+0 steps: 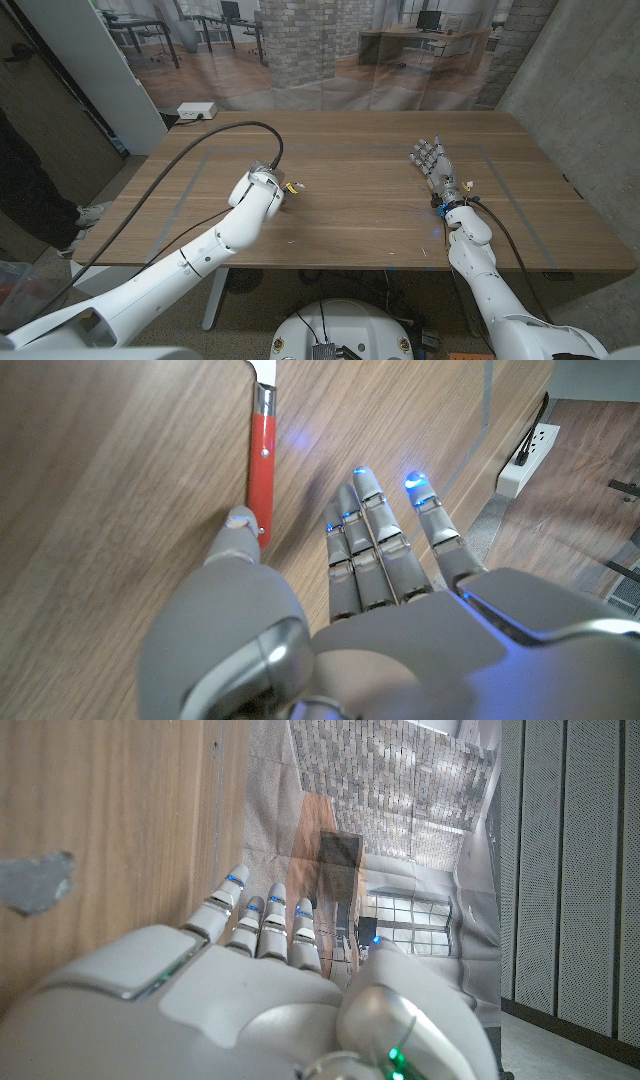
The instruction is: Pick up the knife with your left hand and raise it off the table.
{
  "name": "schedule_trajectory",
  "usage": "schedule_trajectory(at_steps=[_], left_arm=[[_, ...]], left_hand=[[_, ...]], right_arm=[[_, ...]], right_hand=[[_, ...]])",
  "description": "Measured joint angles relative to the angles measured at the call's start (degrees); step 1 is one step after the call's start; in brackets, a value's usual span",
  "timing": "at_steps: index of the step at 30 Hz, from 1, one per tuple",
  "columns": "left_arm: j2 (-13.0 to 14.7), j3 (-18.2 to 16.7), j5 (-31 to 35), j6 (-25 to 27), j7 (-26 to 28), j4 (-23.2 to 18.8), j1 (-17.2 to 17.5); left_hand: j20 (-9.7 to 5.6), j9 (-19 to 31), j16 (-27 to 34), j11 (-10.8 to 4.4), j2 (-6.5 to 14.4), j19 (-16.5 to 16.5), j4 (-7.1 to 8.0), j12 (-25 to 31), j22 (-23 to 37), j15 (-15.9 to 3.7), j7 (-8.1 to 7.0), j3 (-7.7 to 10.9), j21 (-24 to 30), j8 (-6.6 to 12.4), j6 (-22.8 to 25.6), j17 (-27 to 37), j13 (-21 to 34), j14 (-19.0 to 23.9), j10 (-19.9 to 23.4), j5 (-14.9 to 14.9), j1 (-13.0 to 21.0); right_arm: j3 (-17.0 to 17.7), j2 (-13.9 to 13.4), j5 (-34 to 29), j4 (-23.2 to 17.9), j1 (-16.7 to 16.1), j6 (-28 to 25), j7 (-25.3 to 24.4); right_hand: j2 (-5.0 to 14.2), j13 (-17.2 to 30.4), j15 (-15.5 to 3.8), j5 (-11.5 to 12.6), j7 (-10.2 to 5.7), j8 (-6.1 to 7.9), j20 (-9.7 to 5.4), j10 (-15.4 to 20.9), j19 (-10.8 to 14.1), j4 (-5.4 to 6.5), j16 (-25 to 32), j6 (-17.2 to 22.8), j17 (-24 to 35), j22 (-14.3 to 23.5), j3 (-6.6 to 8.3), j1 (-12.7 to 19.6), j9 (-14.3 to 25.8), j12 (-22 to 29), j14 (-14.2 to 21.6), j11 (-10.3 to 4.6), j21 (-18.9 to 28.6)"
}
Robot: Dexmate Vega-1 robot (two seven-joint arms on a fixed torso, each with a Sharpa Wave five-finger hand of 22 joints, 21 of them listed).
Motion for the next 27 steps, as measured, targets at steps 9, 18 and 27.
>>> schedule_trajectory(at_steps=[9, 18, 27], left_arm=[[-0.2, 0.4, 0.4, 1.5, 5.0, 1.8, 0.7], [-0.1, 0.8, -1.2, 2.6, 10.3, 3.0, 1.3], [0.0, 1.8, -2.9, 2.7, 12.4, 3.6, 0.8]], left_hand=[[-0.69, 0.1, 1.1, -0.74, -0.4, 1.8, -0.18, 1.1, -0.2, -0.72, -0.88, -0.18, 0.8, 0.56, 3.7, 0.0, 0.3, 3.4, 3.4, -0.6, 0.4], [-1.03, 0.1, 1.5, -1.12, -0.7, 2.3, -0.01, 1.3, -0.1, -0.92, -0.81, -0.01, 1.1, 0.96, 4.9, 0.0, 0.5, 4.6, 4.4, -0.8, 0.7], [-1.03, 0.1, 1.5, -1.12, -1.0, 2.3, -0.01, 1.3, -0.1, -0.92, -1.03, 0.00, 1.1, 0.88, 4.7, -0.3, 0.5, 4.6, 4.4, -0.9, 1.0]], right_arm=[[0.2, 0.0, 0.0, 1.5, 0.9, 0.6, 0.3], [0.4, 0.1, -0.5, 3.5, 2.1, 1.7, 0.4], [0.7, 0.4, -0.8, 5.9, 3.6, 3.4, 0.6]], right_hand=[[0.00, 0.0, 0.00, 0.0, 0.00, 0.00, 0.00, 0.2, 0.0, -0.16, 0.0, 0.0, 0.0, 0.0, -0.16, 0.0, 0.0, 0.0, 0.0, 0.21, 0.0], [-0.23, 0.0, 0.14, 0.0, 0.00, 0.00, 0.00, 0.2, 0.0, -0.16, 0.0, 0.0, 0.0, 0.0, -0.16, -0.2, 0.0, 0.0, 0.1, 0.20, 0.0], [-0.23, 0.0, -0.01, 0.0, 0.24, 0.00, -0.01, 0.8, 0.0, -0.32, 0.0, 0.2, 0.0, 0.0, -0.32, -0.2, 0.0, 0.0, 1.1, 0.42, 0.0]])
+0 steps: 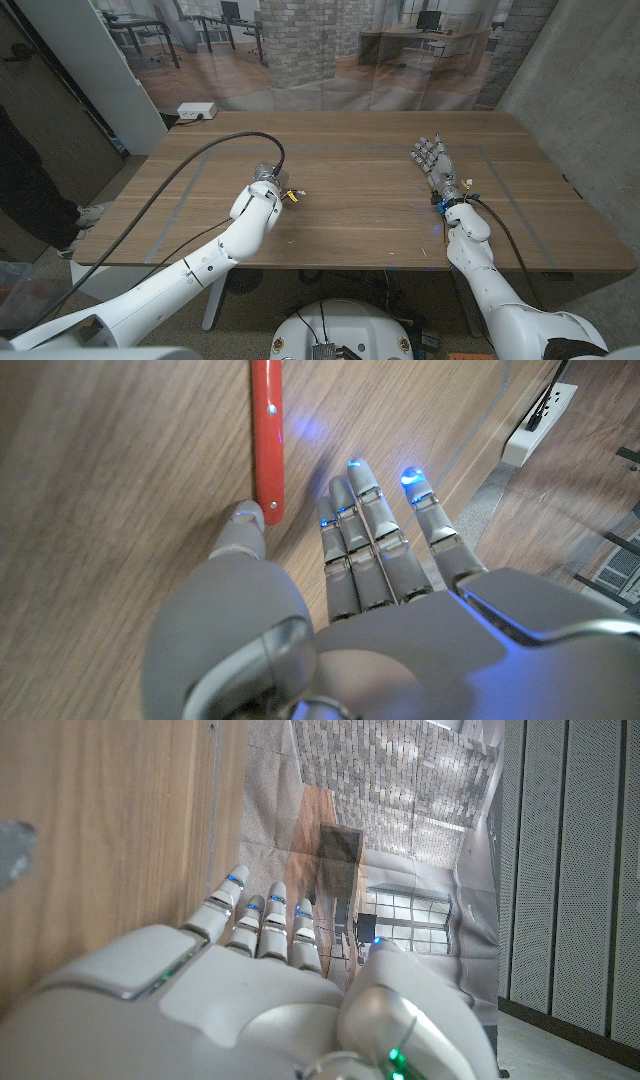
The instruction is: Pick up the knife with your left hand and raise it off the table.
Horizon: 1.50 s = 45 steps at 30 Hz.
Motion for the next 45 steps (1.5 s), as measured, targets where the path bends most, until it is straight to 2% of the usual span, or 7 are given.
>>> schedule_trajectory(at_steps=[6, 19, 22, 28, 33, 39, 45], left_arm=[[0.0, 0.7, -0.4, -0.2, -0.1, 0.1, -1.0], [-1.0, 2.5, -1.4, -3.7, -10.0, 0.2, -4.9], [-1.3, 3.0, -1.5, -4.6, -12.8, 0.5, -5.9], [-2.0, 4.1, -1.5, -6.2, -17.7, 1.4, -8.1], [-2.1, 4.7, -1.0, -6.7, -19.7, 2.0, -9.0], [-1.9, 5.2, 0.1, -6.5, -19.6, 2.7, -9.1], [-1.4, 5.3, 0.5, -5.0, -16.8, 3.5, -8.2]], left_hand=[[0.00, -0.1, 1.1, -1.04, -0.2, 0.0, 0.42, 0.7, 0.1, -0.90, -0.40, -0.24, 0.0, 0.30, 2.9, 0.4, 0.3, 2.9, 3.5, -0.6, 0.2], [1.15, -0.2, 1.1, -0.99, -0.9, -1.2, 0.97, 0.6, 0.2, -1.24, 0.00, -0.64, 0.0, 0.24, 3.6, 0.3, 0.8, 3.4, 4.3, -0.5, -0.7], [1.56, -0.2, 1.0, -1.09, -1.0, -1.6, 0.77, 0.5, 0.1, -1.24, 0.01, -0.62, -0.2, -0.21, 3.5, 0.3, 0.8, 3.2, 4.0, -0.5, -0.7], [1.56, -0.1, 1.5, -1.83, -1.6, -1.6, -0.85, 0.4, 0.1, -1.24, -0.73, 0.12, -0.3, -0.20, 4.2, 1.1, 1.1, 3.7, 4.7, -0.5, 3.5], [1.54, 0.2, 2.3, -2.04, -2.1, -1.5, -1.20, 0.1, 0.1, -1.14, -0.73, -0.10, -0.3, -0.65, 4.2, 1.8, 1.3, 3.1, 4.5, -0.5, 5.1], [0.01, 0.1, 3.0, -2.66, -1.3, 0.2, -1.18, 0.1, 0.1, -1.46, -1.31, -0.06, 0.6, -0.14, 6.3, 1.9, 1.3, 4.5, 6.2, -0.1, 7.1], [-2.76, 0.1, 3.0, -3.19, 0.6, 4.6, -1.09, 0.1, 0.1, -2.57, -1.40, 2.20, 2.9, 0.47, 10.5, -0.4, -0.7, 9.6, 10.4, -0.4, 11.7]], right_arm=[[0.1, 0.1, -0.2, 0.5, 0.2, 1.3, -0.7], [1.1, 1.5, -0.7, 3.8, 1.6, 4.8, -3.7], [1.1, 1.8, -0.9, 4.1, 1.7, 5.6, -4.6], [1.3, 2.6, -1.1, 4.6, 1.8, 7.3, -7.0], [1.4, 2.9, -1.1, 4.8, 1.7, 8.3, -8.4], [1.4, 3.0, -1.1, 4.9, 1.5, 9.3, -9.7], [1.3, 2.9, -1.2, 4.8, 1.1, 9.9, -11.0]], right_hand=[[0.00, 0.0, -0.07, 0.4, 0.00, 0.00, -0.30, 0.5, 0.3, 0.00, 0.0, 0.0, 0.0, 0.0, 0.00, 0.0, 0.0, 0.0, 0.5, -0.11, 0.0], [0.00, 0.0, -0.29, 0.4, -0.05, -0.20, -1.03, 0.8, 1.0, 0.00, 0.4, -0.1, 0.0, 0.0, 0.00, 0.0, 0.0, 0.0, 1.3, 0.02, 0.0], [0.01, 0.0, 0.02, 0.4, -0.87, -0.44, -1.03, 0.9, 1.0, 0.00, 0.4, -0.9, 0.0, 0.0, 0.00, 0.0, 0.0, 0.0, 1.6, -0.11, 0.0], [0.00, 0.0, -0.29, 0.9, -1.79, -0.79, -1.03, 0.7, 1.0, 0.00, 0.4, -1.8, 0.0, 0.0, 0.00, 0.0, 0.0, 0.0, 1.9, -0.33, 0.0], [0.01, 0.0, -0.08, 0.9, -1.79, -0.79, -1.03, 0.7, 1.0, 0.00, 0.4, -1.8, 0.0, 0.0, 0.01, 0.0, 0.0, -0.4, 2.1, -0.33, 0.0], [0.00, 0.0, -0.08, 0.9, -1.79, -0.79, -0.71, 0.7, 1.3, 0.00, 0.4, -1.8, 0.0, 0.0, 0.00, 0.0, 0.0, -0.5, 2.1, -0.33, 0.0], [0.01, 0.0, 0.13, 0.9, -1.57, -0.78, -0.92, 0.7, 1.6, 0.00, 0.4, -1.6, 0.0, 0.0, 0.01, 0.0, 0.0, -0.5, 2.3, -0.33, 0.0]])
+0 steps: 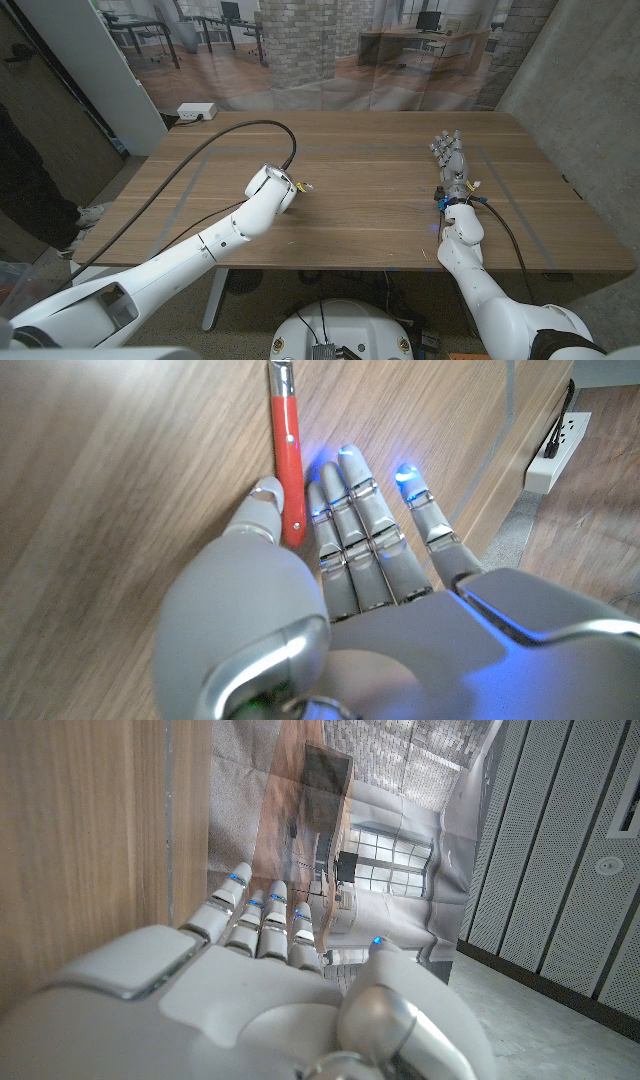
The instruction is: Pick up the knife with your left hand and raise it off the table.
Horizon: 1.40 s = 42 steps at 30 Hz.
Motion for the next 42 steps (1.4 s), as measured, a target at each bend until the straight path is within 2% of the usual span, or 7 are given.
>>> schedule_trajectory(at_steps=[2, 5, 7, 9, 15, 26, 42], left_arm=[[0.1, 0.0, 0.0, 0.5, 1.5, 0.2, 0.4], [0.3, -0.1, 0.0, 1.3, 3.9, 0.6, 1.1], [0.4, -0.2, -0.1, 1.6, 4.8, 0.8, 1.5], [0.6, -0.4, -0.8, 2.6, 7.7, 1.0, 2.1], [1.2, -0.9, -2.9, 3.7, 12.9, 1.4, 3.1], [2.1, -1.4, -7.2, 4.4, 18.5, 1.5, 3.9], [2.4, -2.4, -12.5, 5.1, 19.6, -1.5, 4.2]], left_hand=[[-1.28, -0.3, 0.0, 0.10, 0.6, 2.1, -0.27, 0.0, 0.1, -0.62, -0.06, 1.11, 1.2, 0.30, 2.4, -1.2, -1.1, 2.7, 1.9, -0.8, 3.0], [-4.23, -0.7, 0.8, 0.68, 1.8, 5.6, -0.88, 0.0, 0.3, -1.35, -0.82, 3.02, 3.5, 1.39, 7.4, -2.4, -3.1, 7.1, 5.6, -1.8, 9.1], [-4.81, -0.3, 1.3, 1.16, 2.1, 7.9, -1.05, 0.2, 0.5, -1.15, -0.87, 3.75, 5.3, 1.85, 10.0, -2.8, -4.1, 8.9, 7.7, -2.2, 12.5], [-5.02, -0.3, 1.3, 1.24, 1.6, 9.3, -1.19, 0.3, 0.7, -1.08, -0.84, 4.04, 6.8, 2.01, 12.1, -3.1, -5.0, 10.6, 9.6, -2.4, 13.9], [-5.42, -0.3, 1.9, 1.64, 0.1, 11.7, -0.85, 0.2, 1.1, -0.41, 0.28, 3.70, 9.9, 2.46, 15.0, -3.1, -6.4, 13.5, 12.2, -2.4, 15.4], [-5.42, 0.1, 1.6, 2.47, 0.4, 12.3, -0.62, 0.0, 1.1, 0.09, 1.00, 3.46, 11.5, 1.95, 15.9, -3.1, -5.9, 14.0, 13.1, -2.4, 16.7], [-5.42, -0.4, 1.2, 2.47, 0.9, 11.3, 0.01, -0.1, 1.1, 0.28, 0.99, 2.83, 12.3, 1.55, 15.9, -2.4, -5.1, 14.1, 13.1, -3.1, 17.2]], right_arm=[[-0.1, -0.1, -0.1, -0.2, -0.2, 0.1, -0.5], [-0.3, -0.3, -0.3, -0.5, -0.5, 0.2, -1.2], [-0.4, -0.3, -0.4, -0.6, -0.5, 0.2, -1.5], [-0.6, -0.5, -0.6, -0.8, -0.7, 0.2, -2.0], [-1.1, -0.9, -0.9, -1.1, -0.9, 0.2, -2.7], [-1.7, -1.5, -1.4, -0.4, -0.5, 0.4, -3.9], [-1.9, -1.6, -1.2, 0.7, 0.2, 0.8, -3.5]], right_hand=[[0.00, 0.0, 0.00, 0.0, 0.00, 0.00, 0.01, 0.0, 0.0, 0.00, 0.0, 0.0, 0.0, 0.0, 0.00, 0.0, 0.0, 0.0, 0.0, 0.00, 0.0], [0.00, 0.0, 0.00, 0.0, 0.31, 0.00, 0.00, 0.0, 0.0, 0.00, 0.0, 0.3, 0.0, 0.0, 0.00, 0.0, 0.0, 0.0, 0.0, 0.00, 0.0], [0.00, 0.0, 0.00, 0.0, 0.31, 0.00, 0.00, 0.0, 0.0, 0.00, 0.0, 0.3, 0.0, 0.0, 0.00, 0.0, 0.0, 0.0, 0.0, 0.00, 0.0], [0.00, 0.0, 0.00, 0.0, 0.31, 0.00, 0.01, 0.0, 0.0, 0.00, 0.0, 0.3, 0.0, 0.0, 0.00, 0.0, 0.0, 0.0, 0.0, 0.00, 0.0], [0.00, 0.0, -0.21, 0.3, 0.31, 0.00, -0.21, 0.0, -0.2, 0.00, 0.0, 0.3, 0.0, 0.0, 0.00, 0.0, 0.0, 0.0, 0.2, 0.00, 0.0], [-0.31, 0.0, -0.21, 0.5, 0.31, 0.01, -0.52, 0.0, -0.5, -0.12, 0.0, 0.3, 0.0, 0.0, -0.12, -0.3, 0.0, 0.0, 0.2, 0.00, 0.0], [-0.31, 0.0, -0.21, 0.5, 0.30, 0.01, -0.83, 0.0, -0.9, -0.24, -0.2, 0.3, 0.0, 0.0, -0.24, -0.3, 0.0, 0.0, 0.2, 0.00, 0.0]])
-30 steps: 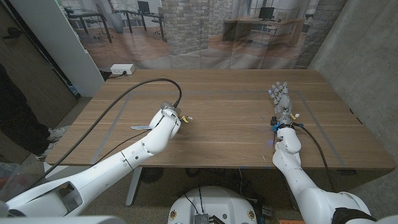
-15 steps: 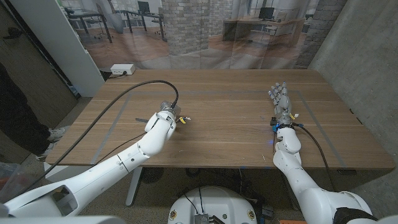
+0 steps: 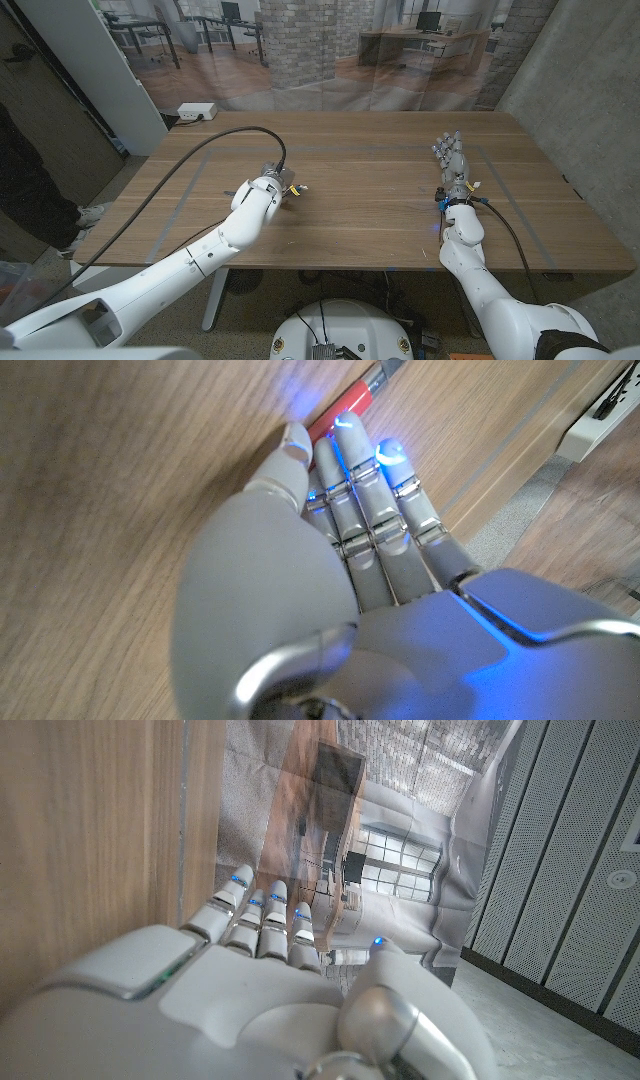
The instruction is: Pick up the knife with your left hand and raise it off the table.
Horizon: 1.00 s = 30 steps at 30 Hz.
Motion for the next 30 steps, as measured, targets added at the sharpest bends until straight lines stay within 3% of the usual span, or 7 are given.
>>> schedule_trajectory(at_steps=[30], left_arm=[[0.7, -4.4, -8.4, 1.9, 2.9, -7.4, 1.9]], left_hand=[[0.20, 0.0, -0.4, -1.02, 0.1, -1.3, 0.38, 0.0, -0.1, -1.19, -0.49, -0.38, 1.5, -0.64, 0.5, 1.3, 1.1, 1.7, 1.4, 0.0, -0.1]], right_arm=[[-0.2, -0.1, 0.8, -4.2, -2.5, -1.4, 0.0]], right_hand=[[-0.22, 0.0, -0.22, 0.4, 0.10, 0.00, -0.20, -0.2, -0.2, 0.00, -0.2, -0.5, 0.0, 0.0, 0.00, -0.2, 0.0, 0.0, -0.2, -0.21, 0.0]])
